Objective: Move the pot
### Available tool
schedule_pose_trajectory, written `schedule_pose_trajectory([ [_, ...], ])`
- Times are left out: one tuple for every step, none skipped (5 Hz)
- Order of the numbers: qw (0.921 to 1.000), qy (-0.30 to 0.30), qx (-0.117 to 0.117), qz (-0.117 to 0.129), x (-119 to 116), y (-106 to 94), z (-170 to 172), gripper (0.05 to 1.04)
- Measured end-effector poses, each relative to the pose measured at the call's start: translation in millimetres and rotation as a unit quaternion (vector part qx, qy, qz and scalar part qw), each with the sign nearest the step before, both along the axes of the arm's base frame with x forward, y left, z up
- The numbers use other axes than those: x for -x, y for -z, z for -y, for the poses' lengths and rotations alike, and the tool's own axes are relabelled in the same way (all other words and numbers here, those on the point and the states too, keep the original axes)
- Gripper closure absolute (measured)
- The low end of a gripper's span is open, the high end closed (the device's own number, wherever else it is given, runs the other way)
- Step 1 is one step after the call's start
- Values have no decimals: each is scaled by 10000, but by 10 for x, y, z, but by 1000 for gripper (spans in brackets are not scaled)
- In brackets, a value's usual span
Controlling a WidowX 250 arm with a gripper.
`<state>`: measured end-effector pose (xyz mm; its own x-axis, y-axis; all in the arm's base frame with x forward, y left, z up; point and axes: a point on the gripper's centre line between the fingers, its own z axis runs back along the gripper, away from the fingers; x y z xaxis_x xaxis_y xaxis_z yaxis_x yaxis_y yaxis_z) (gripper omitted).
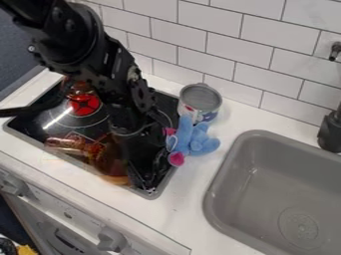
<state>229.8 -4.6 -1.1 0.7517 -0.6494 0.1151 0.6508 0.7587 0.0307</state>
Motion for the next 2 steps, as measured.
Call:
schedule_pose_trajectory([
  [9999, 48, -118, -27, 9, -32, 7, 991],
  [9993, 192, -306, -9, 32, -141, 56, 999],
])
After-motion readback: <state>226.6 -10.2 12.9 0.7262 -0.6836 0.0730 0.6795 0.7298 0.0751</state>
